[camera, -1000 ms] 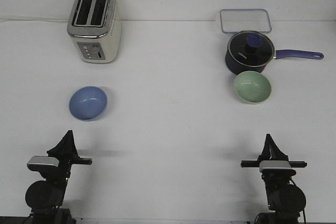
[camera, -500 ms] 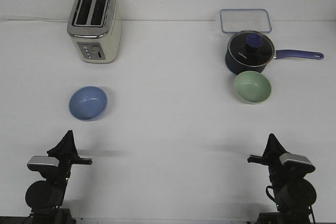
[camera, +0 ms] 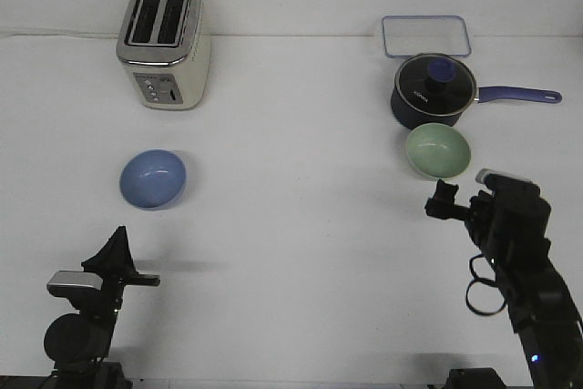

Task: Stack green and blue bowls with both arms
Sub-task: 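Reach the right gripper forward to the rim of the pale green bowl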

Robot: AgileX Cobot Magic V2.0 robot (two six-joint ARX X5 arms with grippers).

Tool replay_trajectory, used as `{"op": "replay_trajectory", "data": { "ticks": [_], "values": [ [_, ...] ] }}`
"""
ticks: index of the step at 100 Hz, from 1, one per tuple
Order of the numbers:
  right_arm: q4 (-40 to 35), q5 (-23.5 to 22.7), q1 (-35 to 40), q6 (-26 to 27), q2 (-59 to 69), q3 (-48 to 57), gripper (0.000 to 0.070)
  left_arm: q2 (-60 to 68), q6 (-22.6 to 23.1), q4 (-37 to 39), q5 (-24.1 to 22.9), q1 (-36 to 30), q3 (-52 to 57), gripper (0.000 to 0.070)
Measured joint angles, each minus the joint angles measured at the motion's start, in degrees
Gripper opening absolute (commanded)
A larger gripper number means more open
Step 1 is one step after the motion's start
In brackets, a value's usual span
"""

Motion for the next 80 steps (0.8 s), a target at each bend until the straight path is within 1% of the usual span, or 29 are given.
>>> {"op": "replay_trajectory", "data": {
  "ticks": [23, 42, 53, 60, 80],
  "values": [
    [-3.28, 0.00, -4.39, -2.82, 18.36, 15.04, 0.0560, 0.00, 0.00, 0.00, 0.00, 0.00, 0.00, 0.0014],
    [-7.32, -0.04, -7.41, -5.92, 31.63, 23.54, 0.0550, 0.00, 0.00, 0.00, 0.00, 0.00, 0.00, 0.0014],
    [-7.69, -0.26, -8.79, -7.13, 37.29, 26.34, 0.0550, 0.00, 0.00, 0.00, 0.00, 0.00, 0.00, 0.0014],
    [-8.00, -1.29, -9.57, -7.74, 40.28, 27.52, 0.0550, 0.00, 0.00, 0.00, 0.00, 0.00, 0.00, 0.0014],
    [-8.15, -2.60, -10.03, -8.87, 46.03, 27.87, 0.0548, 0.00, 0.00, 0.00, 0.00, 0.00, 0.00, 0.0015]
  ]
}}
